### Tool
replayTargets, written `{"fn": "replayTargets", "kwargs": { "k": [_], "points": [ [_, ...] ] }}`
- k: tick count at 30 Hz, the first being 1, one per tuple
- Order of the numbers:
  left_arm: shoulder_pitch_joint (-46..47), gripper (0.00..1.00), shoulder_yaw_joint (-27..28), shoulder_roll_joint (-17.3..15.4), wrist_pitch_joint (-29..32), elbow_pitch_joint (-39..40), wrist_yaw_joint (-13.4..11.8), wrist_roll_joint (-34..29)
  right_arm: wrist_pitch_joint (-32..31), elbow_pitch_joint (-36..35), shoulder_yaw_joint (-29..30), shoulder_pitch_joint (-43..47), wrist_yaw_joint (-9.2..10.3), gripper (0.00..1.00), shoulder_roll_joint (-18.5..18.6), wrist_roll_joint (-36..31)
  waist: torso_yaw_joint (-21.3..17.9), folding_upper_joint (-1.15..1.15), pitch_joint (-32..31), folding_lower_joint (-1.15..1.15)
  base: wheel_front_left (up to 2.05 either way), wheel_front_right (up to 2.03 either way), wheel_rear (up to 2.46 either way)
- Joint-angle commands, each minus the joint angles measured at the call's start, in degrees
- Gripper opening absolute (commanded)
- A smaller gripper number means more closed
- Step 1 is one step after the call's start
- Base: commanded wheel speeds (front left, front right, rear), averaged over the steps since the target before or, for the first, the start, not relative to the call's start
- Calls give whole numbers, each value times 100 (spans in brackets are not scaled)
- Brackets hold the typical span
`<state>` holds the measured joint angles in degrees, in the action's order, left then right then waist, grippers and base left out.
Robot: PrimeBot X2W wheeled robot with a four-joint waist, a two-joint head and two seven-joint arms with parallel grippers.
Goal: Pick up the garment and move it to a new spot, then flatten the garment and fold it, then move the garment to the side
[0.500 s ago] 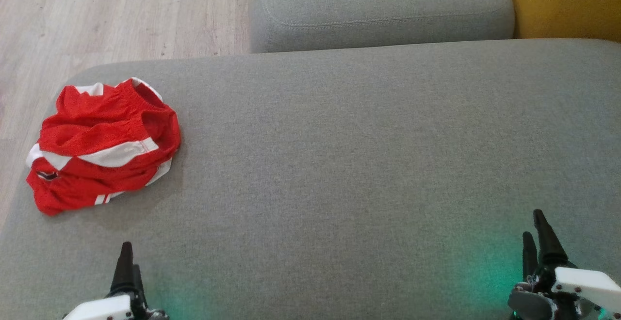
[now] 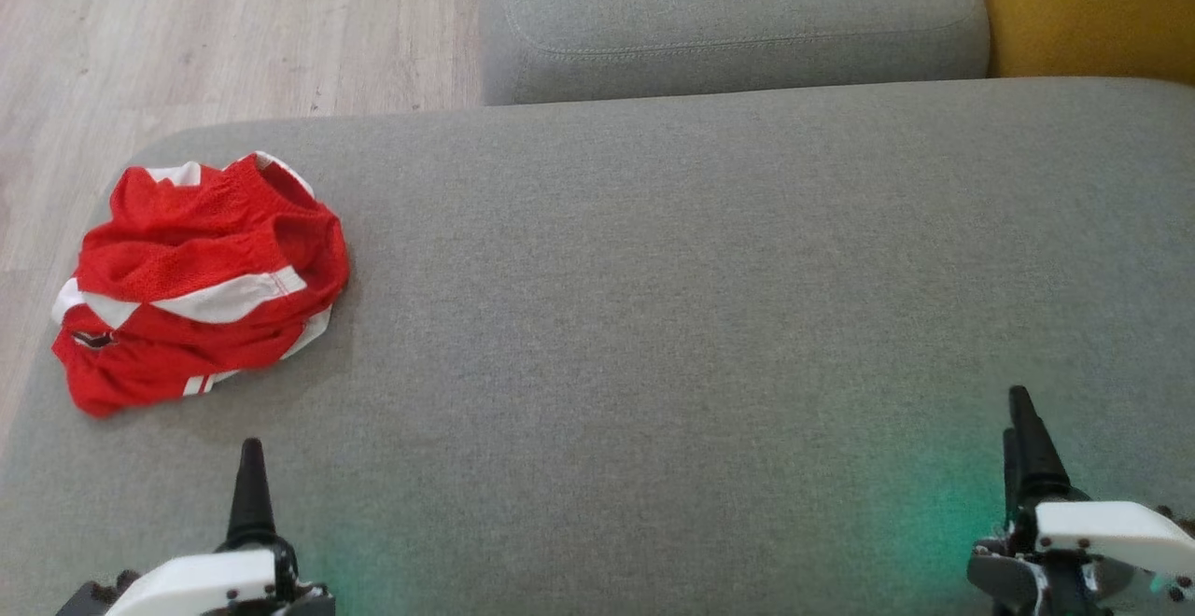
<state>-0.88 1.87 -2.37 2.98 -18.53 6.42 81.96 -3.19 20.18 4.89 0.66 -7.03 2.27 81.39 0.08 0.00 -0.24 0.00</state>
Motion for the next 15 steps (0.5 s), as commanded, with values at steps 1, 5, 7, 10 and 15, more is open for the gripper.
{"fn": "replayTargets", "kwargs": {
  "k": [1, 5, 7, 10, 15],
  "points": [
    [294, 100, 3, -21, -58, 251, -37, -221, 70, -244, -77, -239, -9, 100, 17, -238, 0, 0, -2, 0, 0, 0, 0],
    [308, 100, -65, -22, -125, 366, -99, -581, 138, -285, -179, -243, -10, 100, 19, -643, -1, 0, -7, 0, 0, 0, 0],
    [311, 100, -122, -22, -159, 416, -126, -780, 172, -304, -221, -241, -11, 100, 20, -848, 3, 0, -12, 0, 0, 0, 0],
    [304, 100, -218, -23, -209, 454, -163, -1058, 223, -333, -265, -230, -12, 100, 21, -1127, 8, 0, -23, 0, 0, 0, 0],
    [300, 100, -355, -25, -293, 488, -246, -1505, 307, -365, -338, -205, -14, 100, 23, -1527, 10, 0, -45, 0, 0, 0, 0]
  ]
}}
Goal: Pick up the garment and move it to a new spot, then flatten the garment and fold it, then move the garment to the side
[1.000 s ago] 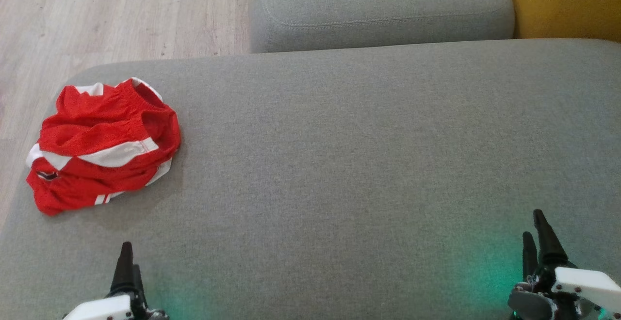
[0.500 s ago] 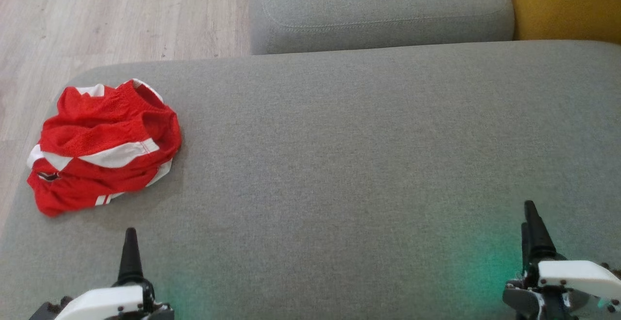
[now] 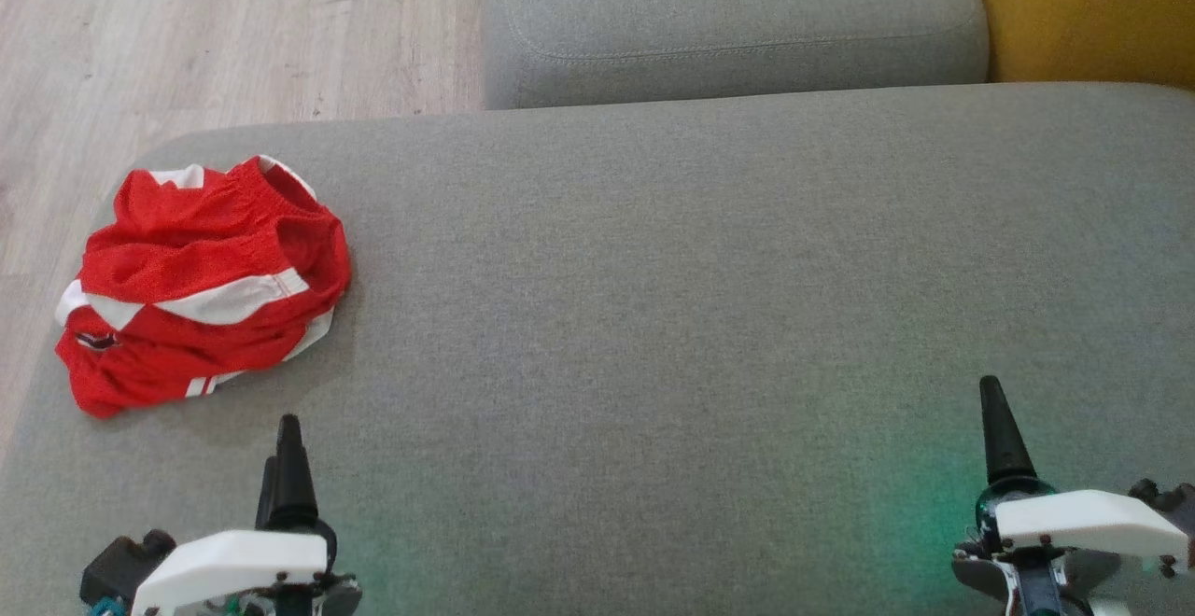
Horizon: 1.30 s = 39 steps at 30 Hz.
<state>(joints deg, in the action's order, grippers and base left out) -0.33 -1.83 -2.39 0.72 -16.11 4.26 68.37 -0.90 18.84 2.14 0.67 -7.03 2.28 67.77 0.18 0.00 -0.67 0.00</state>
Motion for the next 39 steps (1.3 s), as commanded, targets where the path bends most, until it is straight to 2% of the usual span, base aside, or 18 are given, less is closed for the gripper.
{"fn": "replayTargets", "kwargs": {
  "k": [1, 14, 31, 39],
  "points": [
    [246, 100, -2, -23, -84, 264, -59, -204, 95, -238, -60, -204, -14, 100, 22, -240, 0, 0, -7, 0, 0, 0, 0],
    [250, 100, -172, -27, -302, 353, -279, -954, 314, -294, -209, -188, -19, 100, 28, -1183, 2, 0, -69, 0, 0, 0, 0],
    [243, 100, -473, -31, -572, 547, -387, -2139, 584, -374, -419, -124, -25, 100, 35, -2168, -21, 0, -192, 0, 0, 0, 0],
    [221, 100, -602, -34, -706, 632, -470, -2678, 720, -386, -503, -106, -28, 100, 38, -2851, 6, 0, -235, 0, 0, 0, 0]
  ]
}}
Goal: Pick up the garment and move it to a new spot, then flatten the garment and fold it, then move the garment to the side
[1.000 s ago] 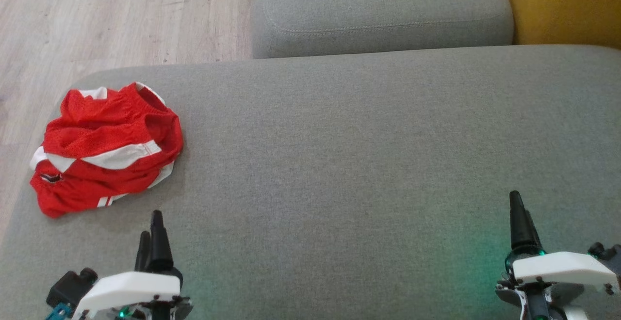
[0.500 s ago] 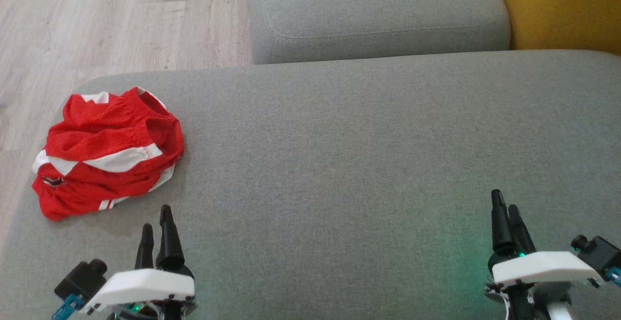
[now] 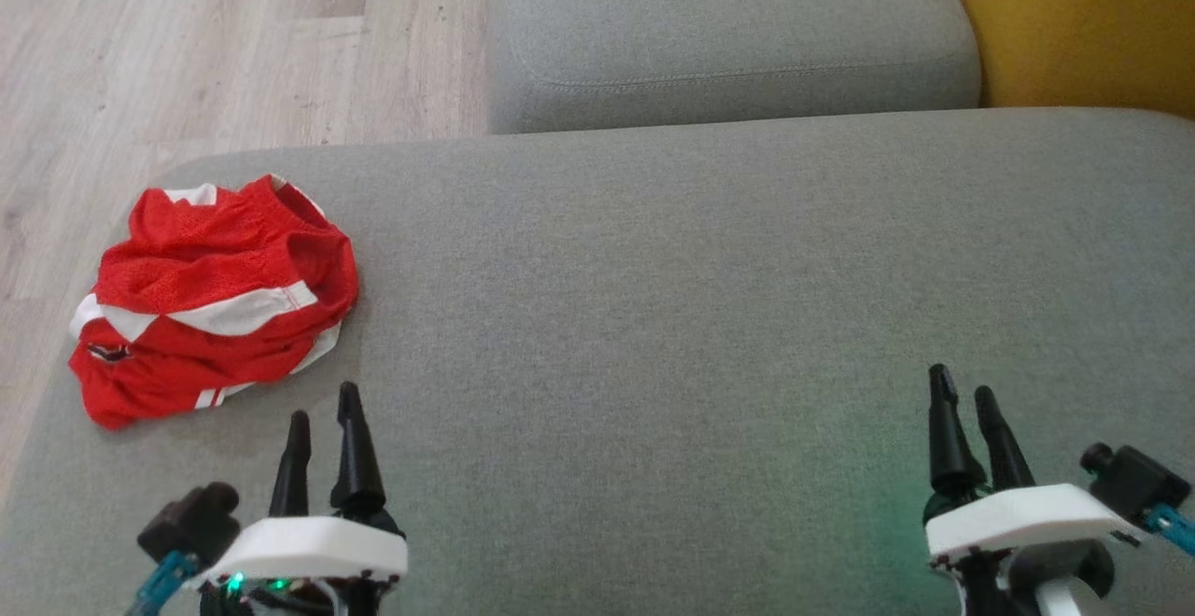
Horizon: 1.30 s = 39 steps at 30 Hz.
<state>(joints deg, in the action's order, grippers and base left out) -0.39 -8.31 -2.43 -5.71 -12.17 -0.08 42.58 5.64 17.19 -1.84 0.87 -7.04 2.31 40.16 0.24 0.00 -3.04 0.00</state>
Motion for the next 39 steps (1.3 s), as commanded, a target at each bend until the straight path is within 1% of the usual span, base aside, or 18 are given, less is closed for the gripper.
{"fn": "replayTargets", "kwargs": {
  "k": [1, 6, 10, 13, 15, 23, 27, 39],
  "points": [
    [228, 100, 33, -30, -80, 254, -46, -169, 83, -228, -140, -126, -27, 100, 35, -189, 5, 0, 0, 0, 0, 0, 0],
    [227, 100, -65, -31, -164, 350, -19, -483, 167, -278, -288, -123, -29, 100, 37, -666, 19, 0, -22, 0, 0, 0, 0],
    [220, 100, -132, -32, -231, 366, -69, -764, 235, -299, -346, -108, -30, 100, 39, -981, 23, 0, -55, 0, 0, 0, 0],
    [223, 100, -199, -33, -299, 314, -163, -1148, 302, -314, -392, -102, -32, 100, 41, -1304, 19, 0, -91, 0, 0, 0, 0],
    [220, 100, -221, -34, -332, 262, -213, -1238, 336, -322, -405, -99, -32, 100, 41, -1453, 18, 0, -103, 0, 0, 0, 0],
    [278, 100, -348, -36, -467, 175, -269, -1730, 471, -331, -425, -92, -35, 100, 45, -2104, 12, 0, -142, 0, 0, 0, 0],
    [284, 100, -395, -37, -534, 148, -357, -1977, 539, -336, -421, -95, -37, 100, 47, -2420, 0, 0, -161, 0, 0, 0, 0],
    [322, 100, -488, -41, -719, -102, -504, -2535, 724, -214, -437, -73, -41, 100, 51, -3188, -9, 0, -229, 0, 0, 0, 0]
  ]
}}
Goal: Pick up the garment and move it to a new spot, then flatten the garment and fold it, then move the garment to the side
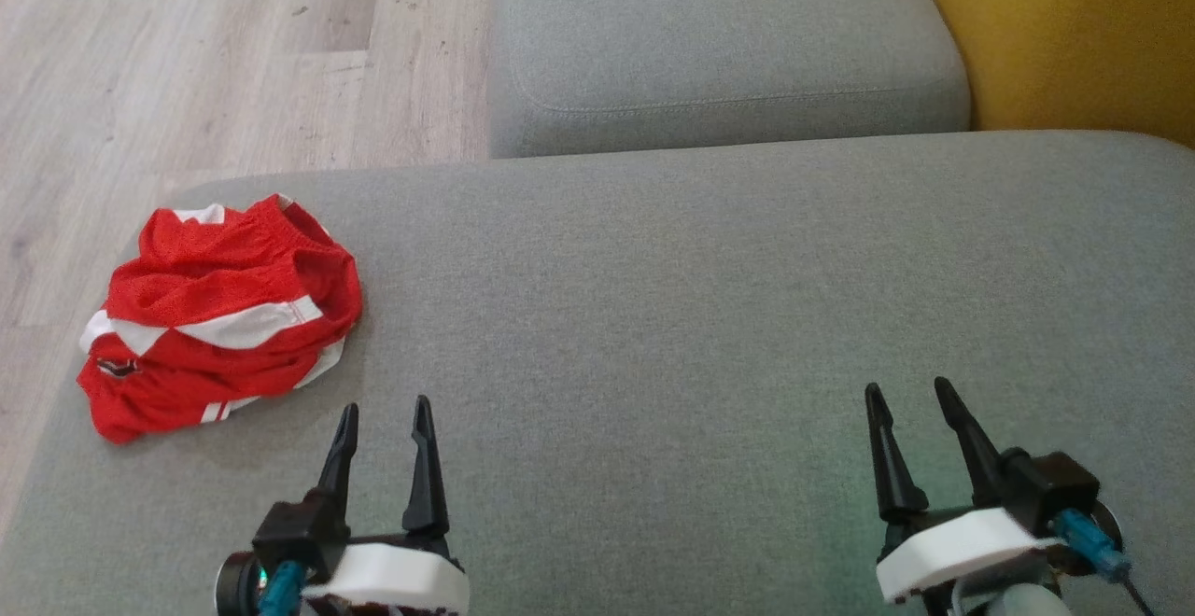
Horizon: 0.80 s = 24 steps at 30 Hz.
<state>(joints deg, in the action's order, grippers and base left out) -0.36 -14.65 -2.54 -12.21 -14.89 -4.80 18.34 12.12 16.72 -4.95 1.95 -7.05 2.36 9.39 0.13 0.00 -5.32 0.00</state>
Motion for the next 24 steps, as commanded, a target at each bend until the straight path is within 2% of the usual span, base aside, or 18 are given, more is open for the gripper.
{"fn": "replayTargets", "kwargs": {
  "k": [1, 13, 24],
  "points": [
    [325, 100, 136, -30, -85, 145, -41, -165, 93, -142, -117, -179, -40, 100, 47, -184, 3, 0, -8, 0, 0, 0, 0],
    [369, 100, 52, -33, -279, 50, -205, -789, 287, 78, -103, -205, -44, 100, 52, -978, -9, 0, -87, 0, 0, 0, 0],
    [387, 100, 27, -33, -279, -99, -221, -682, 288, 148, -108, -213, -44, 100, 52, -928, -40, 0, -94, 0, 0, 0, 0]
  ]
}}
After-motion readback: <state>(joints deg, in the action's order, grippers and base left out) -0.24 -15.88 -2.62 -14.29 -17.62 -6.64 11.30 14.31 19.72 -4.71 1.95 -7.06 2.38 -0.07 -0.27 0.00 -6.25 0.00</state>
